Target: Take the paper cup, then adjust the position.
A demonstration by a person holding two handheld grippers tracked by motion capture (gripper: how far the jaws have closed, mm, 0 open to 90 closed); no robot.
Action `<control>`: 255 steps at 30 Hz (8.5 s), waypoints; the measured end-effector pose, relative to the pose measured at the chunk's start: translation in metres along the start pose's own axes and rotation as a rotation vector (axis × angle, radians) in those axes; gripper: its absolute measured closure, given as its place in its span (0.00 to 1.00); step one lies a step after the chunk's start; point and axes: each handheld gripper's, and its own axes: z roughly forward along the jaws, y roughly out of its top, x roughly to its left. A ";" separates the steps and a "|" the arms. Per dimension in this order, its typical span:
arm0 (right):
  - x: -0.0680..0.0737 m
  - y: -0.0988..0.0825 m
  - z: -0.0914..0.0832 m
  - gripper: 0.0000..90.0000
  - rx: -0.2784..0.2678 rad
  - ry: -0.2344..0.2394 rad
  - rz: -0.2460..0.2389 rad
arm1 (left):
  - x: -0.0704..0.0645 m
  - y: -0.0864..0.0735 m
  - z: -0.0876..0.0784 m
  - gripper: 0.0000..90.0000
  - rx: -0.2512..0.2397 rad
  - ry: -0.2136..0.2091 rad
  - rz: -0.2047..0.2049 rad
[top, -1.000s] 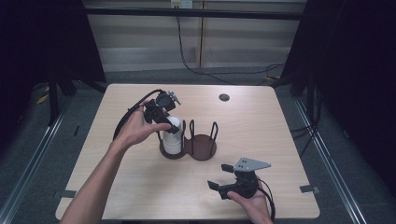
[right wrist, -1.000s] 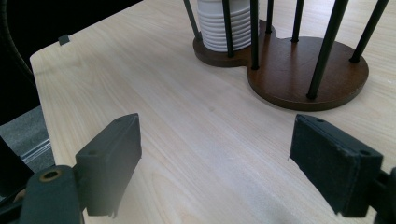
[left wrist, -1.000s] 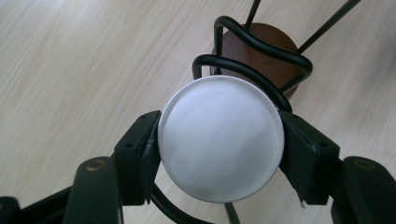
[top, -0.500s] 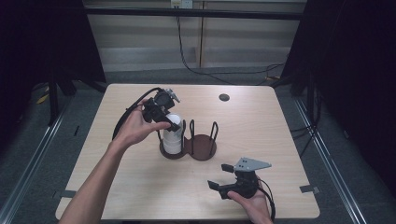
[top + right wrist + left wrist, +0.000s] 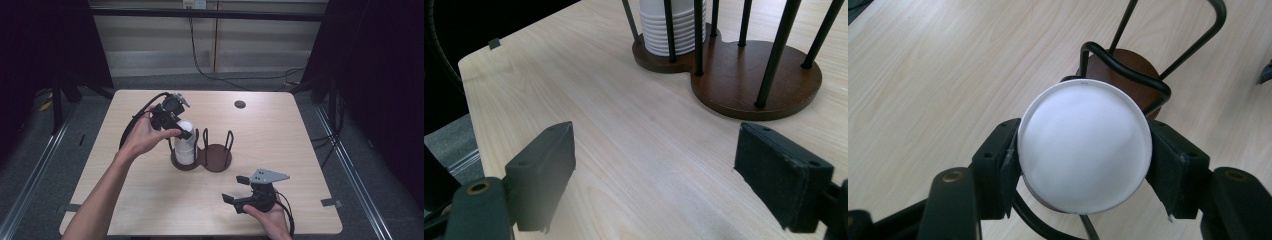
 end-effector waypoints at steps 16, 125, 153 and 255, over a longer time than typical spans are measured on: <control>0.000 0.000 0.000 0.17 -0.007 0.008 0.002 | 0.001 -0.007 -0.018 0.41 -0.056 -0.008 -0.031; 0.016 0.096 0.012 0.15 -0.076 0.166 -0.154 | -0.061 -0.114 -0.015 0.42 -0.513 -0.248 0.030; 0.025 0.076 0.043 0.25 -0.070 0.288 -0.218 | -0.074 -0.105 -0.011 0.42 -0.487 -0.377 0.050; 0.013 0.080 0.037 0.35 0.302 0.195 -0.299 | -0.074 -0.116 0.011 0.21 -0.367 -0.296 0.078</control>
